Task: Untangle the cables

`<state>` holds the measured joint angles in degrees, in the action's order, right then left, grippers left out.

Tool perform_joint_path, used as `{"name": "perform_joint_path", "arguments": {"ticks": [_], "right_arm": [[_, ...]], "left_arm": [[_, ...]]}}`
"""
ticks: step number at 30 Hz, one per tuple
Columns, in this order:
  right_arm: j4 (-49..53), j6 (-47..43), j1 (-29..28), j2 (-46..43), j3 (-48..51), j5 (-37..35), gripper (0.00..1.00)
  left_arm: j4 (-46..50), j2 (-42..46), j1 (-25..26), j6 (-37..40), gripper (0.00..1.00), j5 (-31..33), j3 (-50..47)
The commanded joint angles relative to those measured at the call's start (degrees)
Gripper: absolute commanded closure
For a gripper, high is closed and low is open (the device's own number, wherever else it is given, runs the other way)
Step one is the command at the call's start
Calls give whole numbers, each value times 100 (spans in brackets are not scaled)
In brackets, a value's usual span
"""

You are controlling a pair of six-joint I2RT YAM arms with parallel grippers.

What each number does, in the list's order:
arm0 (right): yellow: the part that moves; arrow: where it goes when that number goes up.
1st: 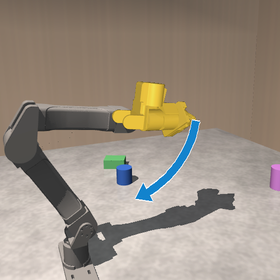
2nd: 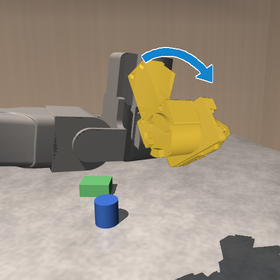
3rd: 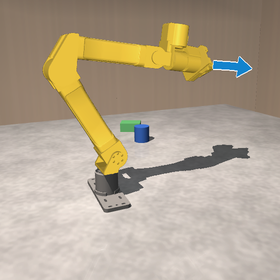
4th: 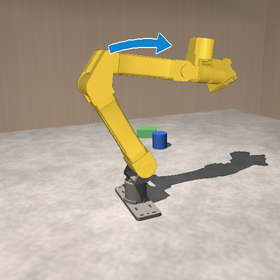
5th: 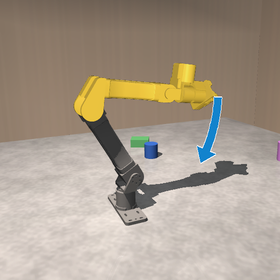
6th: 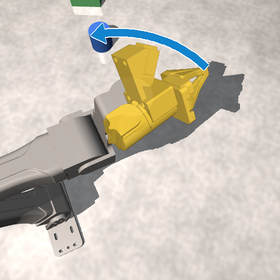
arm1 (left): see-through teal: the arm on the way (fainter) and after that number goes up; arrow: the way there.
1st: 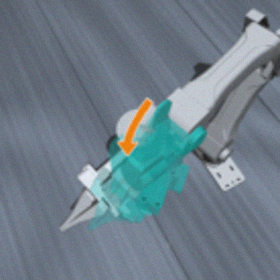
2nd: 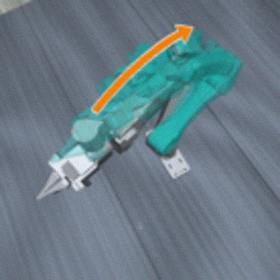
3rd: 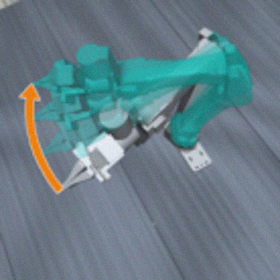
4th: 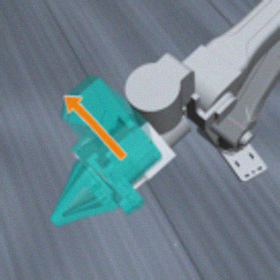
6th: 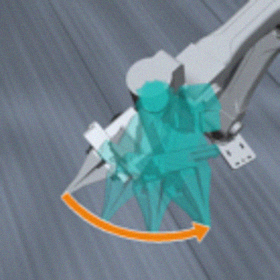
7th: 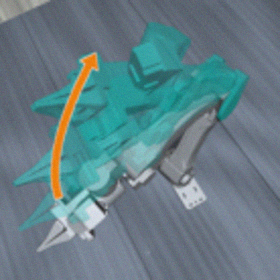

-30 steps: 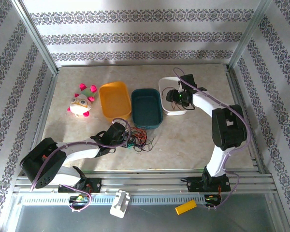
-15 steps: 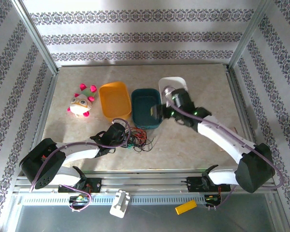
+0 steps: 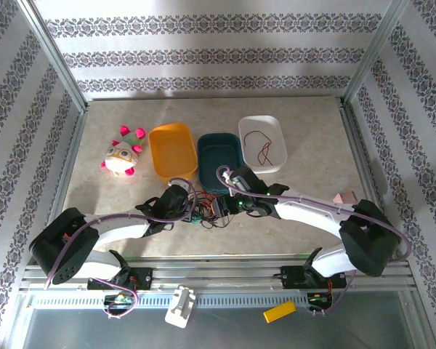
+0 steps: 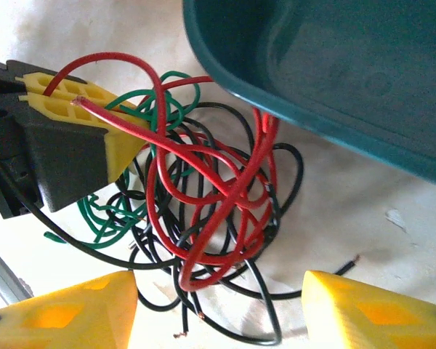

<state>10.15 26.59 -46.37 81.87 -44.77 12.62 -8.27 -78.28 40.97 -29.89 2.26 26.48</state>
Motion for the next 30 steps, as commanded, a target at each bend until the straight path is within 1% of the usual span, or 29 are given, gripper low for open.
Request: {"name": "perform_joint_path", "arguments": {"ticks": [1, 2, 3, 5, 7, 9, 10, 14, 19, 22, 26, 28, 30], "right_arm": [[-235, 114, -74, 233, -227, -232, 42], [-233, 142, -74, 294, -257, -299, 45], [-233, 192, -74, 339, -263, -385, 52], [-235, 258, -74, 379, -260, -581, 66], [-235, 284, -74, 331, -219, -762, 84], [-212, 339, -74, 171, -145, -1003, 98], [-196, 375, -74, 38, -93, -1172, 100], [-19, 508, -74, -725, 128, -1957, 100], [284, 753, -36, -2073, 465, -3320, 100], [446, 820, 101, -2849, 637, -3934, 100], [664, 968, 479, -3809, 879, -4445, 100], [759, 1078, 770, -4306, 1036, -4601, 100], [891, 1208, 1140, -4738, 1163, -4595, 100]], "left_arm": [[185, -125, 113, 4, 100, 156, -11], [201, -126, 113, 9, 100, 165, -7], [216, -120, 118, 3, 100, 177, -2], [245, -101, 121, 9, 100, 211, -2], [280, -84, 122, -15, 100, 248, -14], [299, -58, 122, -24, 100, 282, -29], [294, -52, 122, -26, 100, 285, -29], [306, -58, 122, -9, 100, 311, -30], [313, -131, 122, -50, 100, 391, -38], [316, -172, 122, -76, 100, 441, -38], [314, -205, 122, -105, 100, 498, -47], [318, -231, 122, -118, 100, 529, -46], [322, -261, 122, -137, 100, 560, -38]]}}
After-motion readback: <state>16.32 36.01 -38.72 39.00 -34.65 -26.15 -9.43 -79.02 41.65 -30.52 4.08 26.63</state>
